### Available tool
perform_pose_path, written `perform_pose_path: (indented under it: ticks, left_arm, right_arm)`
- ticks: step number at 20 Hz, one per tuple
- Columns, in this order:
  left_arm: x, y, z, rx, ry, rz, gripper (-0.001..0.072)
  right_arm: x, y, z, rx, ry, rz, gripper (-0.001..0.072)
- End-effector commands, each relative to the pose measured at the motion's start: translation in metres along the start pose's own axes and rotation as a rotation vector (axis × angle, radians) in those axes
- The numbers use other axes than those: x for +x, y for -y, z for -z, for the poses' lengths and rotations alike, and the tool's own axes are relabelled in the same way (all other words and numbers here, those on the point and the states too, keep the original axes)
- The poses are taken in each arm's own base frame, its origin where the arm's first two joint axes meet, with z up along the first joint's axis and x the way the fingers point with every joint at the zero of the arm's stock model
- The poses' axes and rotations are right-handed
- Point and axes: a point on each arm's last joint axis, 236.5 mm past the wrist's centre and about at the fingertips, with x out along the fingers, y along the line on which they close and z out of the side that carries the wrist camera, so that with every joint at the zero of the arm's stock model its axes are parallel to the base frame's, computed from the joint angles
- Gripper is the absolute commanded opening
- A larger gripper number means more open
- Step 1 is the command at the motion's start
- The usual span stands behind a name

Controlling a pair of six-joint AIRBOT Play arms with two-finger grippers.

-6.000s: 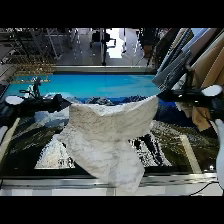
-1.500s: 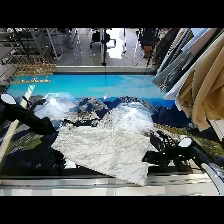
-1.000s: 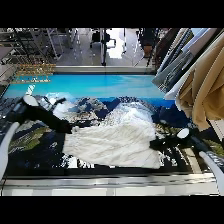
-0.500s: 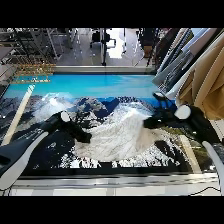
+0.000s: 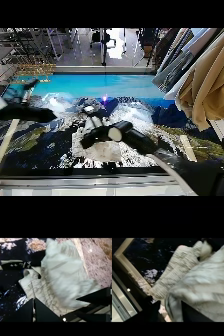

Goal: Fold the clothes and pants, and hang the long-sleeved shirts on hangers.

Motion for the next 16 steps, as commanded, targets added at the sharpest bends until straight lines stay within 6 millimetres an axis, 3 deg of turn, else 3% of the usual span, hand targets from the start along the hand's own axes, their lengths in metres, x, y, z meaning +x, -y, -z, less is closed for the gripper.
perform_pose_path:
  ticks: [1, 3, 4, 5, 7, 8, 9, 11, 14, 16]
  left_arm:
    - [-0.041, -0.006, -0.004, -0.013, 0.086, -0.046, 0.0016]
    - [-0.034, -0.002, 0.000, -0.014, 0.069, -0.029, 0.0016]
    - [-0.026, 0.001, 0.005, -0.019, 0.048, -0.009, 0.0016]
    - [-0.016, 0.007, 0.012, -0.021, 0.018, 0.015, 0.0016]
    - [0.011, 0.017, 0.034, -0.018, -0.070, 0.055, 0.0016]
    - [0.027, 0.023, 0.048, -0.016, -0.121, 0.076, 0.0016]
    - [0.039, 0.028, 0.060, -0.013, -0.164, 0.093, 0.0016]
    - [0.057, 0.037, 0.077, 0.014, -0.232, 0.121, 0.0016]
    - [0.064, 0.047, 0.083, 0.036, -0.261, 0.139, 0.0016]
    - [0.064, 0.048, 0.083, 0.037, -0.260, 0.139, 0.0016]
  right_arm:
    - [-0.014, -0.018, -0.016, -0.141, -0.058, -0.003, 0.0407]
    - [-0.078, 0.057, -0.028, -0.044, -0.077, 0.164, 0.0408]
    - [-0.114, 0.101, -0.021, 0.063, -0.086, 0.220, 0.0410]
    - [-0.145, 0.136, -0.007, 0.184, -0.095, 0.236, 0.0459]
    - [-0.174, 0.173, 0.032, 0.378, -0.112, 0.150, 0.0595]
    - [-0.173, 0.179, 0.053, 0.471, -0.123, 0.066, 0.0603]
    - [-0.165, 0.183, 0.070, 0.556, -0.108, -0.029, 0.0658]
    - [-0.135, 0.189, 0.090, 0.684, -0.029, -0.155, 0.0657]
    - [-0.085, 0.201, 0.118, 0.772, -0.045, -0.235, 0.0646]
    - [-0.056, 0.209, 0.124, 0.795, -0.090, -0.282, 0.0641]
